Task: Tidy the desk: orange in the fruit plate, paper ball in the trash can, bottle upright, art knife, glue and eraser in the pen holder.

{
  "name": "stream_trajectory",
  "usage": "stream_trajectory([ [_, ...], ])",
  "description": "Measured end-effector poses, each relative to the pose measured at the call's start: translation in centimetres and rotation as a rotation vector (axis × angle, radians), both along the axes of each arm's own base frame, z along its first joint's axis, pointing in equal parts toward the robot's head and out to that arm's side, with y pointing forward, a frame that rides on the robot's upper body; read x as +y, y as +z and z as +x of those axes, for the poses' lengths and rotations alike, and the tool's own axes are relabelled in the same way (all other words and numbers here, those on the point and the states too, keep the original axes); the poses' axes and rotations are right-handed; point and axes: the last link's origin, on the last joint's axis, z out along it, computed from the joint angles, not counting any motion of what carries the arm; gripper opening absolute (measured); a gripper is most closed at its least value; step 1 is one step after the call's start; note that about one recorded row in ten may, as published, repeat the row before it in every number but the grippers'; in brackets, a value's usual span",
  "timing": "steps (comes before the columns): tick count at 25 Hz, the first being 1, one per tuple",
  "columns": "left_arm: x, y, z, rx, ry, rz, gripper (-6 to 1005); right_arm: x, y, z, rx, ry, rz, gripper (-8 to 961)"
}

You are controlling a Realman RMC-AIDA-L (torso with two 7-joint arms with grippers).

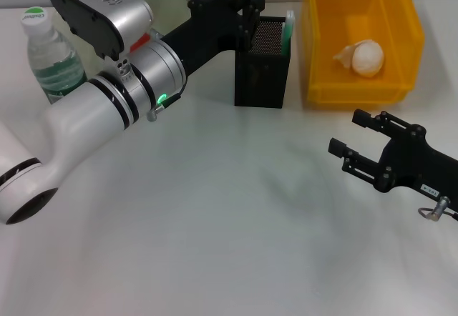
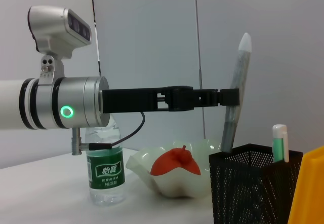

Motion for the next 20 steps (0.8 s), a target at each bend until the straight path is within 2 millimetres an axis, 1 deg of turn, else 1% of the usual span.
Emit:
stream_trajectory([
  [13, -0.25, -0.25, 0.10, 0.005, -0.011, -0.010, 158, 0.17, -0.01, -0.14, -0.001, 0.005, -0.001, 689],
  [16, -0.32, -0.35, 0.16, 0.010, -0.017, -0.014, 318, 0.20, -0.01, -0.17, -0.001, 0.006, -0.001, 689],
  [20, -0.31, -0.37, 0.21, 0.008, -0.016, -0.016, 424, 0.24, -0.01, -0.20, -0.001, 0.008, -0.001, 690],
])
